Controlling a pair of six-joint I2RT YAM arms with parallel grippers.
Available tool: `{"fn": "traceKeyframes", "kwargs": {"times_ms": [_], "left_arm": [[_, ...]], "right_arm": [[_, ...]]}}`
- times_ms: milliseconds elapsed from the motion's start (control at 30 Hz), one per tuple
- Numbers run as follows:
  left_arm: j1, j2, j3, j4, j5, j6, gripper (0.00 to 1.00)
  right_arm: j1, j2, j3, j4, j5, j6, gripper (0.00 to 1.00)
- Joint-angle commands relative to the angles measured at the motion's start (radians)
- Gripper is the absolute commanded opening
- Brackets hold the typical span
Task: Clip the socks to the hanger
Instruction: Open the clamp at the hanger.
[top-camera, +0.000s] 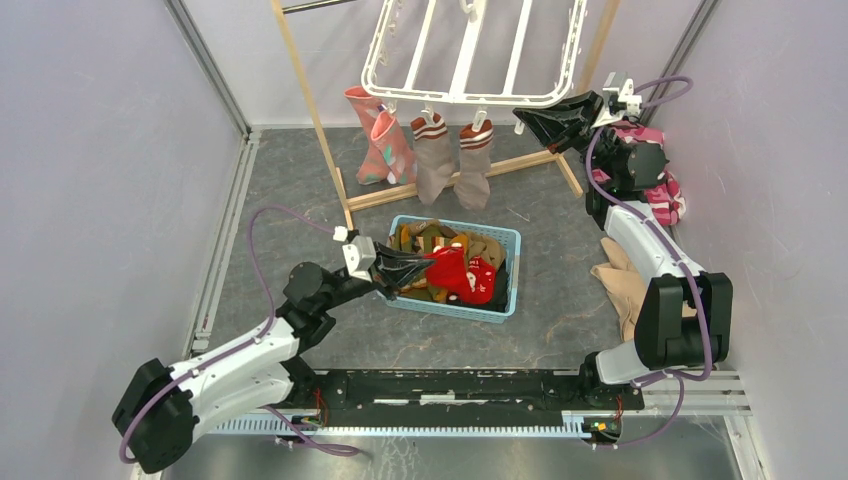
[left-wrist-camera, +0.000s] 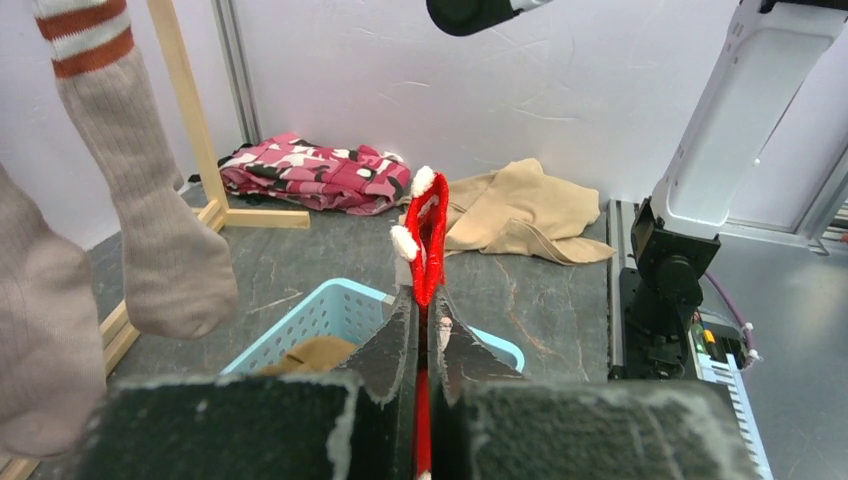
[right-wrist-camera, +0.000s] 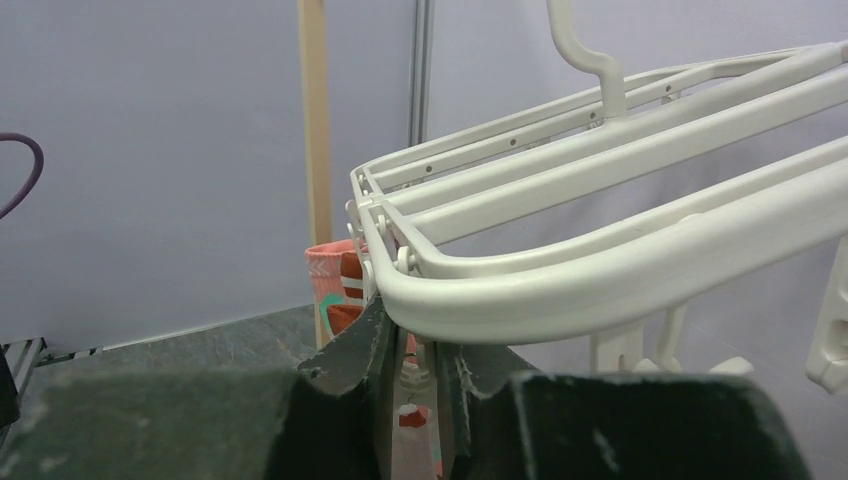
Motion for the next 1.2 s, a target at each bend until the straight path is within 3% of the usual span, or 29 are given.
{"fn": "traceKeyframes", "kwargs": {"times_ms": [0, 533, 833, 1167], "left_arm": [[-0.002, 0.071, 0.096, 0.105, 0.004, -0.02, 0.02], [0.003, 0.533, 0.56, 0.03, 0.009, -0.072, 0.02], [0.088, 0.774, 0.815, 0.007, 0.21, -0.175, 0.02], [0.108, 0.89, 0.99, -0.084, 0.318, -0.087, 0.02]], "right_arm": [[0.006, -0.016, 0.036, 0.028, -0.013, 0.021, 0.16], [0.005, -0.086, -0.003, -0.098, 0.035, -0.001, 0.01], [0.005, -0.116, -0.028, -0.101, 0.032, 0.011, 0.0], [0.009, -0.116, -0.036, -0.081, 0.019, 0.026, 0.0]]}}
